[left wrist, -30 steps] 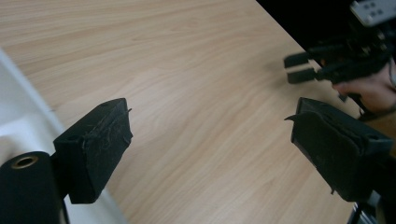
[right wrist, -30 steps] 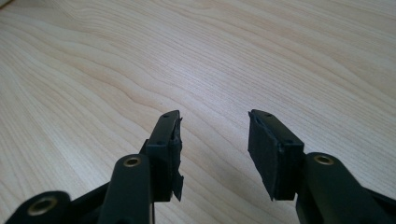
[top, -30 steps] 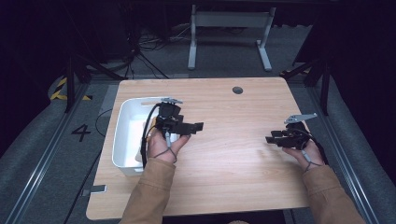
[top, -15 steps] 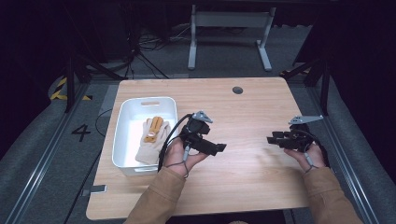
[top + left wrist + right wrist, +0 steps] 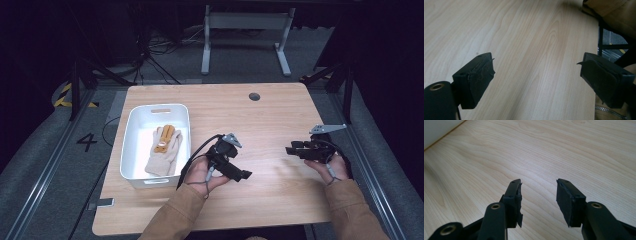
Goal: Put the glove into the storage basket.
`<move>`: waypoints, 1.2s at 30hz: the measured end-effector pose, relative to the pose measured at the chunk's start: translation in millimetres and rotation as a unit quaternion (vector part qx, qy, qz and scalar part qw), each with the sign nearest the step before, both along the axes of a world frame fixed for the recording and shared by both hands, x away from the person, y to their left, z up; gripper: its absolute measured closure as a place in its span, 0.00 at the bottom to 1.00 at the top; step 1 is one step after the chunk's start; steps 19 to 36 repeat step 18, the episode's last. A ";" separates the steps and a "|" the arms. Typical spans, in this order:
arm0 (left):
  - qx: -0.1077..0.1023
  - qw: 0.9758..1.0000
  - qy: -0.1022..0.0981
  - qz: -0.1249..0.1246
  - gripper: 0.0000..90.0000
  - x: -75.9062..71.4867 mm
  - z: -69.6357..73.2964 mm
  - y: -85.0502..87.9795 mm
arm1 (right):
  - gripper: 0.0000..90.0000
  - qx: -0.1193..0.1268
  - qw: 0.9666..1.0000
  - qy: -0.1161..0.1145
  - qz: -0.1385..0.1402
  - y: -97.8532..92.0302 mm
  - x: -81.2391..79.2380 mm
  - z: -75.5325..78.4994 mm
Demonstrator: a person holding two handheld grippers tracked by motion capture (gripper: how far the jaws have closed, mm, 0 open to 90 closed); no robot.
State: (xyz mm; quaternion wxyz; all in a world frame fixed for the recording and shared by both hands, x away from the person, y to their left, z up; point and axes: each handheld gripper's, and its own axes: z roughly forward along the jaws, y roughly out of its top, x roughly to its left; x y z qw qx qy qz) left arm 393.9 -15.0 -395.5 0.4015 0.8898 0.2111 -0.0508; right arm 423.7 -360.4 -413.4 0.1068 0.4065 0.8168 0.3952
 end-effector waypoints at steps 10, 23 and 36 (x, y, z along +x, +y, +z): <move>0.019 1.000 -0.012 0.002 0.19 -3.7 -34.1 -7.1 | 0.61 -0.008 1.000 0.009 0.003 2.7 3.0 -6.7; 0.026 1.000 -0.007 0.012 0.17 -1.6 -55.0 -8.6 | 0.61 -0.014 1.000 0.016 -0.002 2.9 5.4 -11.7; 0.026 1.000 -0.007 0.012 0.17 -1.6 -55.0 -8.6 | 0.61 -0.014 1.000 0.016 -0.002 2.9 5.4 -11.7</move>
